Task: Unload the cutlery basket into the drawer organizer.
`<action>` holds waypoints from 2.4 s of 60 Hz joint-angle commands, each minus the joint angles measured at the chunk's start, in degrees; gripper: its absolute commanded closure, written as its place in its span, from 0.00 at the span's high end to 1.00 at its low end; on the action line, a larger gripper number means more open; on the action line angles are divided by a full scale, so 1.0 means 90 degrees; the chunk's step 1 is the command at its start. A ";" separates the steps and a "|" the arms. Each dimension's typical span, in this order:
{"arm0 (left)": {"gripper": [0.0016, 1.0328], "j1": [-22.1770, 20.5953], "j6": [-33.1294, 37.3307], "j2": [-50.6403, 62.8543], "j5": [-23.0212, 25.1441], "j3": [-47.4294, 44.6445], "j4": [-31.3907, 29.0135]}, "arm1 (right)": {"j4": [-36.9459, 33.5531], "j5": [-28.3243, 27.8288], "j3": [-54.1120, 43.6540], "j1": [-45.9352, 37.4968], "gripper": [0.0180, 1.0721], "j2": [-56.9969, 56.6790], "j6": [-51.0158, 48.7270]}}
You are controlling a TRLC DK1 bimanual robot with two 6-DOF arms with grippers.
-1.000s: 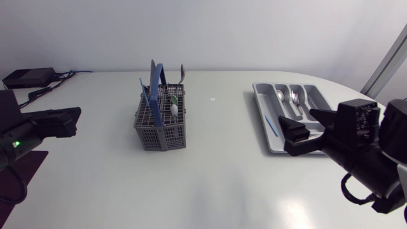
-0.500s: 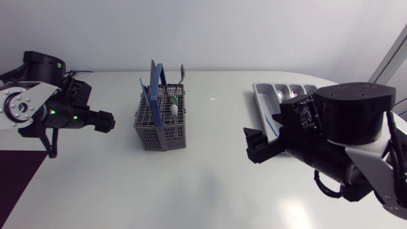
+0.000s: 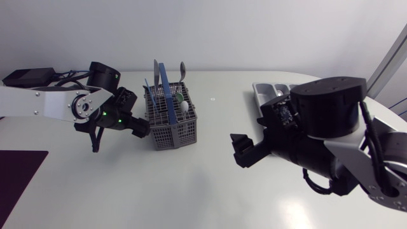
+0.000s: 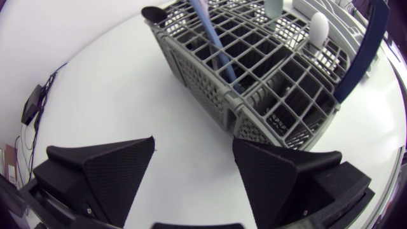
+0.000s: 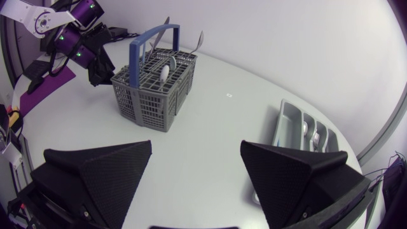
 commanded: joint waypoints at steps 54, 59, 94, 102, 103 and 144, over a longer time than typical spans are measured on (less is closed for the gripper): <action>0.94 0.1458 0.1657 -0.1145 0.2136 -0.1071 0.1035 | 0.0757 -0.1244 0.4095 0.0255 0.53 0.4829 -0.0665; 0.94 0.1556 0.1647 -0.1038 0.2175 -0.1032 0.1132 | 0.0923 -0.1205 0.3997 0.0177 0.33 0.4878 -0.0763; 0.94 0.1507 0.1618 -0.0608 0.2195 -0.0670 0.1172 | -0.0005 -0.3109 0.2112 -0.0907 0.19 0.2573 -0.2208; 0.93 0.1321 0.1520 -0.0110 0.2263 -0.0299 0.1172 | -0.0131 -0.3295 0.1937 -0.1103 0.71 0.2427 -0.2286; 0.93 0.1321 0.1500 -0.0081 0.2263 -0.0270 0.1172 | -0.0161 -0.3295 0.1927 -0.1073 0.89 0.2368 -0.2267; 0.45 0.0960 0.0875 0.2048 0.2868 0.1732 0.1152 | 0.0113 -0.3246 0.0579 -0.1894 0.17 0.2017 -0.1759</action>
